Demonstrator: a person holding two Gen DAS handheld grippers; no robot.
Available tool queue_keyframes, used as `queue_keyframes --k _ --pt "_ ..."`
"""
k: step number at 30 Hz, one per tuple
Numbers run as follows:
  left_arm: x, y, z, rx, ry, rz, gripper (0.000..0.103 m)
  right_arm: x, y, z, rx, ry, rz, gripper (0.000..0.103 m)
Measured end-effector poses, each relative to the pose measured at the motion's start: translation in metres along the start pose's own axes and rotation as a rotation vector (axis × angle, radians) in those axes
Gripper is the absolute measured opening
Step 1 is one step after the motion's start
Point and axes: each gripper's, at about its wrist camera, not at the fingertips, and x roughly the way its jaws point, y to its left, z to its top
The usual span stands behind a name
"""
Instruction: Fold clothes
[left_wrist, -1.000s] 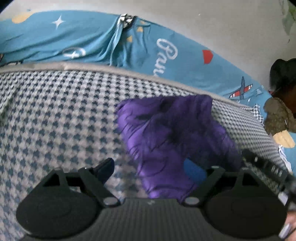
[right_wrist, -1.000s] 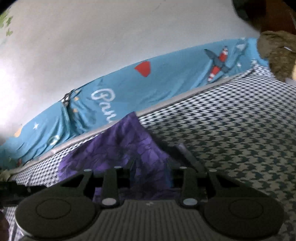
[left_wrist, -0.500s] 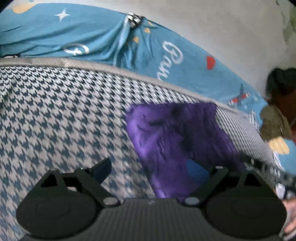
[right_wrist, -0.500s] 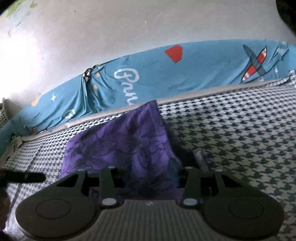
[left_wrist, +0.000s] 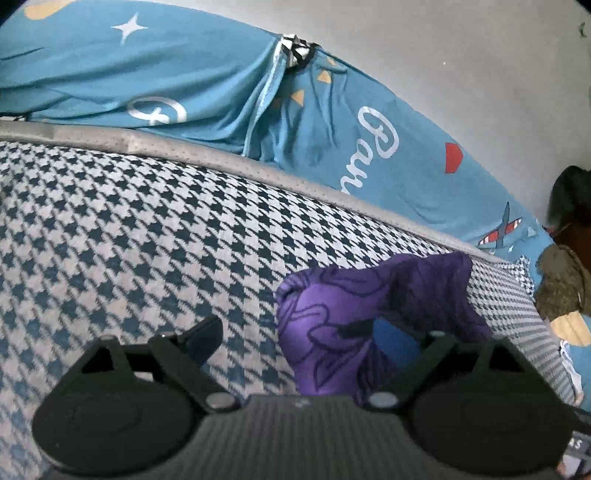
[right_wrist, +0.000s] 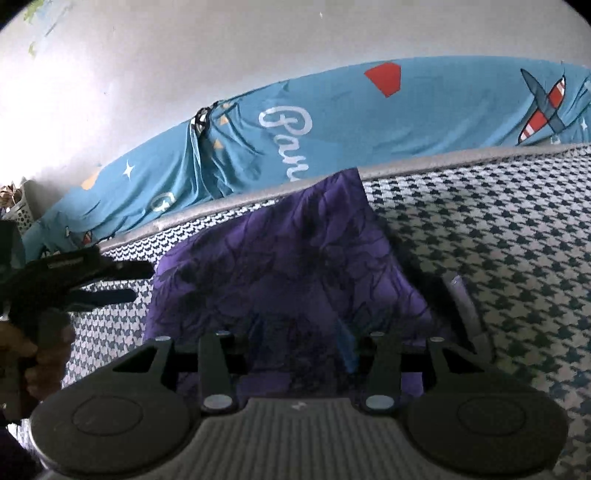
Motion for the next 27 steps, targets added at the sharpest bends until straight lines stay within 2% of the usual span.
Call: queue_keyframes --k 9,12,15,19,24,27 --pt "0.035 0.006 0.008 -0.013 0.018 0.098 0.097 0.005 0.000 -0.003 -0.005 0.014 -0.030 0.044" --pt "0.041 0.001 0.012 0.017 0.013 0.128 0.098 0.005 -0.005 -0.003 0.015 0.016 -0.053 0.044" --pt "0.045 0.002 0.014 0.003 0.010 0.147 0.098 0.005 -0.010 -0.003 0.035 0.018 -0.075 0.044" --pt "0.043 -0.002 0.016 0.036 -0.006 0.215 0.103 0.003 -0.016 -0.002 0.053 0.011 -0.105 0.044" --pt "0.024 0.005 0.017 -0.027 -0.016 0.185 0.103 -0.008 -0.028 0.001 0.081 -0.026 -0.128 0.044" --pt "0.013 0.001 0.010 -0.024 -0.001 0.174 0.103 -0.014 -0.034 0.003 0.095 -0.050 -0.156 0.044"
